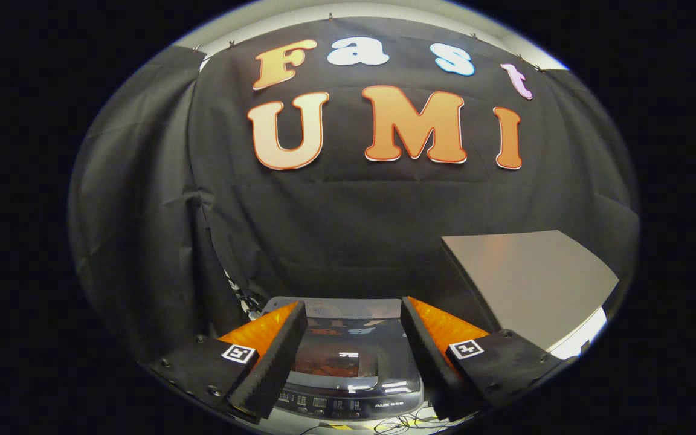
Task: Put the clothes into the washing machine and then close the washing machine lid.
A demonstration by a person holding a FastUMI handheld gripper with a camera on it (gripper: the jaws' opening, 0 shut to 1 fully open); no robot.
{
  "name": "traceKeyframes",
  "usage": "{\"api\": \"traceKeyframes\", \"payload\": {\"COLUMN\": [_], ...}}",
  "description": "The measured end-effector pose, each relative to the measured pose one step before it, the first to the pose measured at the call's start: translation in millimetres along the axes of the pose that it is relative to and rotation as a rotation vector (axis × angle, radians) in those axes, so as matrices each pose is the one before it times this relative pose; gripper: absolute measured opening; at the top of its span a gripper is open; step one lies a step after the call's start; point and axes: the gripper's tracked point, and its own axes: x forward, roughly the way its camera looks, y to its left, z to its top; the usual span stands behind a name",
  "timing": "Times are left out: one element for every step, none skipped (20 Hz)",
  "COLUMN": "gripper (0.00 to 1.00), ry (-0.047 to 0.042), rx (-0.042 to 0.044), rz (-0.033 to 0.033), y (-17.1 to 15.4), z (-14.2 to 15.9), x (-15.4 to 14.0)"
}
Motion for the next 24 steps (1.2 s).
{"api": "traceKeyframes", "payload": {"gripper": [1.0,1.0,1.0,1.0,1.0,1.0,1.0,1.0,0.99,0.98,0.98,0.98,0.98,0.98,0.98,0.98,0.98,0.98,0.98,0.98,0.98,0.98,0.98,0.98], "ry": [-0.00923,-0.01762,-0.01393,-0.0099,-0.0075,-0.01096,-0.01661,-0.00702,-0.00155,-0.01083,-0.01903,-0.01869,-0.00692,-0.00944,-0.01096,-0.02201,-0.01479,-0.01897,-0.01793,-0.0145,-0.01186,-0.01271,-0.01574,-0.00965], "rx": [0.00601,0.00977,0.00961,0.01016,0.00448,0.00567,0.01437,0.02103,0.02128,0.00727,-0.01194,-0.01871,-0.01011,0.00121,0.00867,0.00299,-0.00434,-0.00991,-0.00622,-0.00323,-0.0038,-0.00682,-0.01397,-0.0188], "rz": [0.00204,-0.00043,0.00012,0.00943,0.0024,0.00217,0.00415,0.00694,0.00746,0.00344,-0.0052,-0.00848,0.00053,0.00203,-0.00018,0.00488,-0.0044,0.00434,-0.00057,0.00768,0.00285,-0.00229,-0.0056,-0.01252], "y": [-8.64,-9.36,-11.38,-10.98,-11.56,-11.8,-11.26,-10.76,-9.89,-10.03,-10.84,-12.56,-9.75,-6.08,-7.29,-4.47,-6.58,-3.57,-3.12,-1.79,-1.11,-3.46,-3.62,-4.86], "z": [2.05,6.58,5.15,3.65,2.28,3.43,6.54,3.23,2.31,3.19,6.85,8.92,5.79,6.11,8.04,10.03,9.48,8.72,8.85,8.0,6.66,6.76,8.16,6.98], "x": [-13.76,-16.83,-15.88,-18.16,-15.81,-14.5,-18.93,-19.09,-19.22,-18.75,-18.06,-15.78,-15.98,-15.67,-13.7,-15.09,-12.93,-8.87,-9.35,-8.87,-8.23,-4.93,-3.67,-2.49]}}
